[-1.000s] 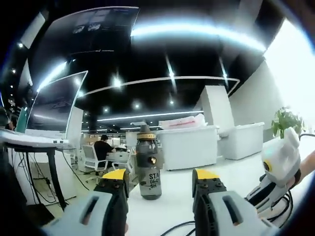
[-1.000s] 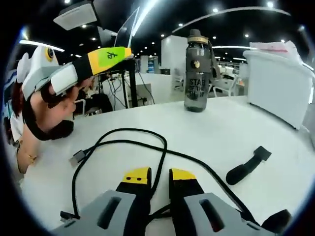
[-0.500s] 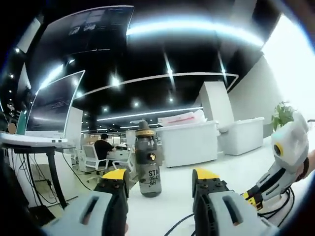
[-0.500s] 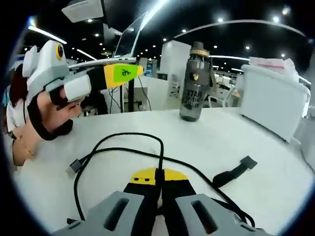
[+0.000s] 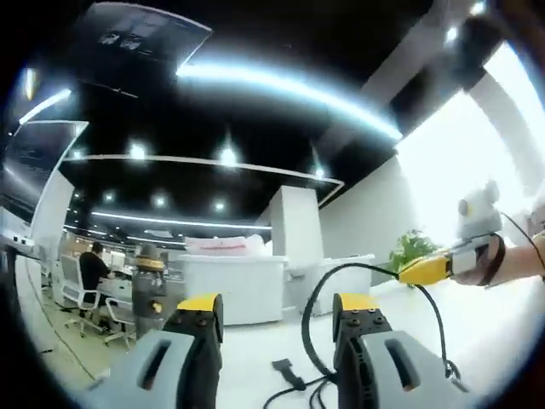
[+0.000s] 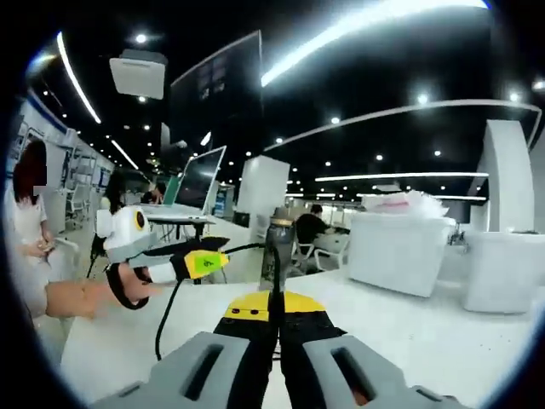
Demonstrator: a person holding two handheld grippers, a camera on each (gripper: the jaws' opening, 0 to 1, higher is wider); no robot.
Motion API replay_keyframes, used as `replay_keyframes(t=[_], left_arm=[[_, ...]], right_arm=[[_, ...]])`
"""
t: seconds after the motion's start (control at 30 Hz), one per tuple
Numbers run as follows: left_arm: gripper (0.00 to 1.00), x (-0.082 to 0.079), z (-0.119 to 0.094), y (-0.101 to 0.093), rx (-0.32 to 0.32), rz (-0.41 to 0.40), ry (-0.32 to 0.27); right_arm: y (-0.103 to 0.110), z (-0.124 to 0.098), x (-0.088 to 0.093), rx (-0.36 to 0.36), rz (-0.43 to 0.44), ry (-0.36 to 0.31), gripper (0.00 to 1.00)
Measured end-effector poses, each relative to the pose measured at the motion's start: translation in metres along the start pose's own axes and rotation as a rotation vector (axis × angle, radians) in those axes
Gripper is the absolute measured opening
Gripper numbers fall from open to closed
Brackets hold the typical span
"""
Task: Coil the Type-C to USB data cable on the desktop and secure it with Velcro straps.
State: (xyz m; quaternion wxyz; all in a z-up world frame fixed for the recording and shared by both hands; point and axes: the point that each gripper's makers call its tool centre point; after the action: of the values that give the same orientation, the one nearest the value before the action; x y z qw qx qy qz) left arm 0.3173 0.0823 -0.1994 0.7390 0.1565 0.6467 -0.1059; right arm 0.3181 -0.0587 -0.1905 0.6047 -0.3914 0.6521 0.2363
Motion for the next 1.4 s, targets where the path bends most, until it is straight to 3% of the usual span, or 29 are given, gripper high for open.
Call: replay_keyframes(t=[0.03, 0.07, 0.17, 0.23, 0.4, 0.5, 0.57, 0.67, 0.8, 0.83, 0.87, 0.9, 1.13, 1.27, 1.4], left_arm=[[0.52, -0.001, 0.003, -0.008, 0.037, -0.007, 0.003], [0.51, -0.001, 0.009, -0.026, 0.127, -0.037, 0.018], [0.4, 0.004, 0.021, -0.052, 0.221, -0.03, 0.081], [0.37, 0.004, 0.029, -0.067, 0.268, -0.043, 0.091], [0.36, 0.013, 0.036, -0.099, 0.416, -0.205, 0.137], [0.35, 0.018, 0.033, -0.103, 0.447, -0.258, 0.134], [0.36, 0.027, 0.03, -0.11, 0.488, -0.283, 0.162], [0.35, 0.038, 0.025, -0.118, 0.527, -0.286, 0.185], [0.3, 0.039, 0.019, -0.124, 0.559, -0.312, 0.188], [0.25, 0.04, 0.018, -0.125, 0.572, -0.317, 0.193], [0.1, 0.041, 0.016, -0.129, 0.593, -0.317, 0.197], [0.09, 0.042, 0.014, -0.13, 0.602, -0.342, 0.205], [0.12, 0.044, 0.011, -0.142, 0.686, -0.401, 0.209], [0.28, 0.054, 0.007, -0.164, 0.733, -0.321, 0.255], [0.29, 0.066, 0.008, -0.174, 0.722, -0.251, 0.285]], right_arm=[[-0.005, -0.008, -0.003, 0.015, -0.011, -0.011, 0.01], [-0.014, -0.018, -0.007, 0.056, -0.029, -0.036, 0.01], [-0.029, -0.041, -0.014, 0.126, -0.111, -0.089, 0.01], [-0.037, -0.051, -0.013, 0.14, -0.054, -0.118, 0.01], [-0.061, -0.067, -0.006, 0.224, -0.027, -0.168, 0.01], [-0.075, -0.078, -0.003, 0.286, -0.009, -0.217, 0.01], [-0.08, -0.081, 0.001, 0.294, 0.023, -0.233, 0.01], [-0.085, -0.081, 0.009, 0.299, 0.052, -0.221, 0.01], [-0.092, -0.083, 0.016, 0.314, 0.111, -0.225, 0.01], [-0.096, -0.084, 0.017, 0.32, 0.127, -0.23, 0.01], [-0.099, -0.085, 0.018, 0.321, 0.146, -0.234, 0.01], [-0.1, -0.085, 0.02, 0.322, 0.159, -0.234, 0.01], [-0.094, -0.067, 0.031, 0.314, 0.231, -0.219, 0.01], [-0.084, -0.058, 0.032, 0.295, 0.25, -0.214, 0.01], [-0.078, -0.056, 0.029, 0.279, 0.277, -0.227, 0.01]])
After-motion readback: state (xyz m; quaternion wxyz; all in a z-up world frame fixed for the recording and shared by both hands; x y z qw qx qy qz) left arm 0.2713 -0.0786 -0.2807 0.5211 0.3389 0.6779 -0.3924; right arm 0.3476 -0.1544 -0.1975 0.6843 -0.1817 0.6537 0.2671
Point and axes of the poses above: the point that each gripper's makers call its tool centre point, and the gripper's own axes: z roughly forward along the fingers, y roughly to its left, x roughly out of its underside, and after that the axes turned 15 degrees about y, right-handed
